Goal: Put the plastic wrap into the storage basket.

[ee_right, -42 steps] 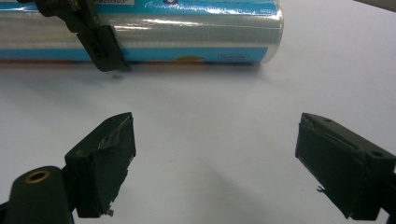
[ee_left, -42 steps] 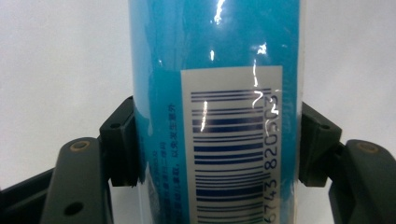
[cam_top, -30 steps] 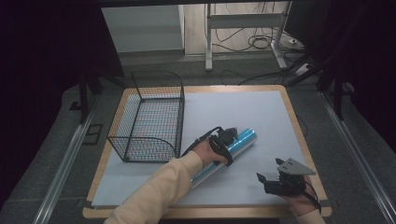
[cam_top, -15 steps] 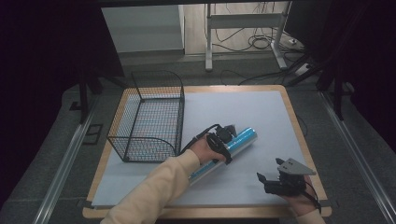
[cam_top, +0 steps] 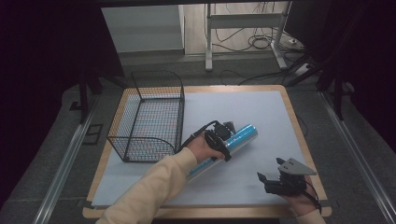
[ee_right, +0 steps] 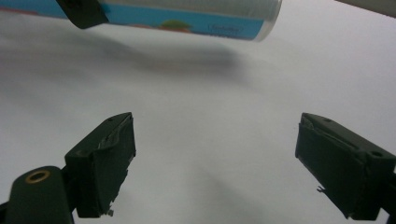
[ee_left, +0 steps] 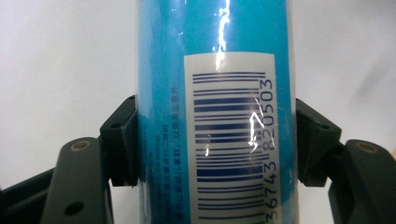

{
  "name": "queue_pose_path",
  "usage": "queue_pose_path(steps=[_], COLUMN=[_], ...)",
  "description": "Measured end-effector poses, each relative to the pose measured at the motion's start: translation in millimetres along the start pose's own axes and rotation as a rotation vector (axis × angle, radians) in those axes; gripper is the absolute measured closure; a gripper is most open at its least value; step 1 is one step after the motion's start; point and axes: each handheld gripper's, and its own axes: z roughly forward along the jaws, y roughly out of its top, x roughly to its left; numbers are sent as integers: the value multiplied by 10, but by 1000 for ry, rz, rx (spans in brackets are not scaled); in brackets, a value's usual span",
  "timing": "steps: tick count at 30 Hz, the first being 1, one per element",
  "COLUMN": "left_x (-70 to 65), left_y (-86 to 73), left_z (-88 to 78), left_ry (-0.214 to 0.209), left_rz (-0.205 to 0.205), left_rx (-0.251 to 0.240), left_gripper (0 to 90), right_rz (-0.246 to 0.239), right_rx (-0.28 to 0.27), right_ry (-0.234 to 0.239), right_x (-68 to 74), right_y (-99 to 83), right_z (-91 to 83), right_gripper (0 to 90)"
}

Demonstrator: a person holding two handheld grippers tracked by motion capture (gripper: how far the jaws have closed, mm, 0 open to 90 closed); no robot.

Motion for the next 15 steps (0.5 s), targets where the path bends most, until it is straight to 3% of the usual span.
queue_pose_path(steps=[15], left_x=[27], left_y=[12], left_z=[-302], left_ry=[33], left_rz=[13], left_rx=[-46], left_gripper=[315], right_rz=[2], right_rx=[-1], right_ry=[-4], right_x=[-1], right_y=[-1], right_z=[1], right_gripper=[125])
